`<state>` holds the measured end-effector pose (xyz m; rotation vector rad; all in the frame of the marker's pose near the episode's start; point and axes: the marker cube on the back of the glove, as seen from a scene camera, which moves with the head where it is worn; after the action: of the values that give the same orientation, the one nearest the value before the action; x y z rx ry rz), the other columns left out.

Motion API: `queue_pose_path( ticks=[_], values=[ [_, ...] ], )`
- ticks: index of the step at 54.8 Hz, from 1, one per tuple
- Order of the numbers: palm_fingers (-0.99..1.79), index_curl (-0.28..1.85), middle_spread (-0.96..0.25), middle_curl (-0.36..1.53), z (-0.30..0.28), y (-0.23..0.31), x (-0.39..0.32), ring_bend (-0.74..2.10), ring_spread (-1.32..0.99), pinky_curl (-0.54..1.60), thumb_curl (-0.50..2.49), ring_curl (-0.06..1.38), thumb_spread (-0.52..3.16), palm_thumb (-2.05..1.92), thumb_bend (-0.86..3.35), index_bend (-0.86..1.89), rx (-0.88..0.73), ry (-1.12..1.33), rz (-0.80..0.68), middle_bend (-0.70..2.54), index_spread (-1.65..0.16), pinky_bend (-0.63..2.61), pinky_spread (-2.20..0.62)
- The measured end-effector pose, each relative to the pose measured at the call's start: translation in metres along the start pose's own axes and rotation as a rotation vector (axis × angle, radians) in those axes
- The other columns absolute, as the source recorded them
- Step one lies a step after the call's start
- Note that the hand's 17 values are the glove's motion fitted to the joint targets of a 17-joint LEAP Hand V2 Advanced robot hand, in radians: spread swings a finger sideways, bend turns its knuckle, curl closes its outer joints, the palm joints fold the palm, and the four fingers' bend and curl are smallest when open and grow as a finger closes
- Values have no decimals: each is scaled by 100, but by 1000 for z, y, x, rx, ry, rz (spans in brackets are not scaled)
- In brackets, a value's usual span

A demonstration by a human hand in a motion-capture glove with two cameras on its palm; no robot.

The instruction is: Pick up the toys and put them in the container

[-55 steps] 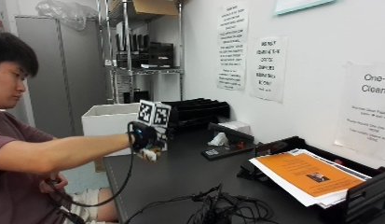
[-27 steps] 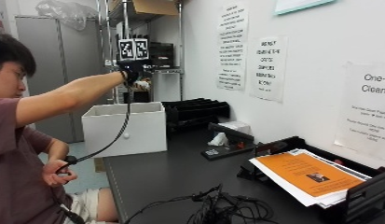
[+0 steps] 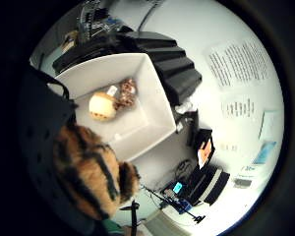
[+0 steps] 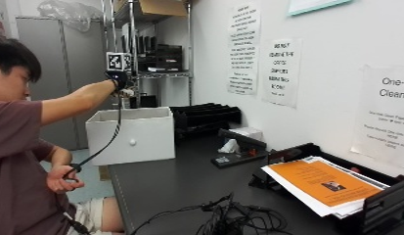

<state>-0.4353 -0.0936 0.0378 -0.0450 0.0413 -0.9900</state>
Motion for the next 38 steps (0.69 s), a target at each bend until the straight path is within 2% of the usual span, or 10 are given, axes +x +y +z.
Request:
queue_pose_path(
  ticks=[5,9,11,13,15,16,23,28,34,38],
  values=[
    [103,86,-16,75,15,-12,-15,114,-41,52,103,73,51,52,-1,121,-58,-19,18,118,-14,75,-29],
    [98,87,-16,75,27,-14,-22,112,-41,52,104,72,52,48,-3,121,-204,-45,21,118,-14,71,-28],
    [51,85,-17,72,34,-12,-24,106,-39,53,98,71,66,29,-13,105,-343,-33,76,107,-14,71,-24],
    [24,87,-17,70,42,-8,-25,104,-36,60,90,75,81,17,-12,96,-487,-4,142,94,-14,82,-20],
    [-42,78,-14,59,46,-5,-25,89,-27,65,81,72,85,-3,-18,63,-556,21,172,59,-17,109,-15],
    [-51,74,-12,56,47,-5,-25,80,-24,63,78,69,86,-9,-18,51,-562,29,176,51,-18,114,-13],
    [-37,47,-5,42,40,-9,-24,46,-10,55,62,50,94,-16,-14,11,-406,9,177,18,-23,118,-2],
    [-30,40,-4,37,33,-10,-23,35,-4,52,52,44,97,-17,-13,12,-360,1,86,12,-24,110,2],
    [-25,38,-5,34,32,-9,-19,29,0,48,43,42,101,-16,-12,13,-339,9,87,12,-24,102,5],
    [-22,36,-5,32,33,-13,-15,27,2,45,39,41,103,-16,-11,13,-279,-2,227,11,-25,98,6]
  ],
)
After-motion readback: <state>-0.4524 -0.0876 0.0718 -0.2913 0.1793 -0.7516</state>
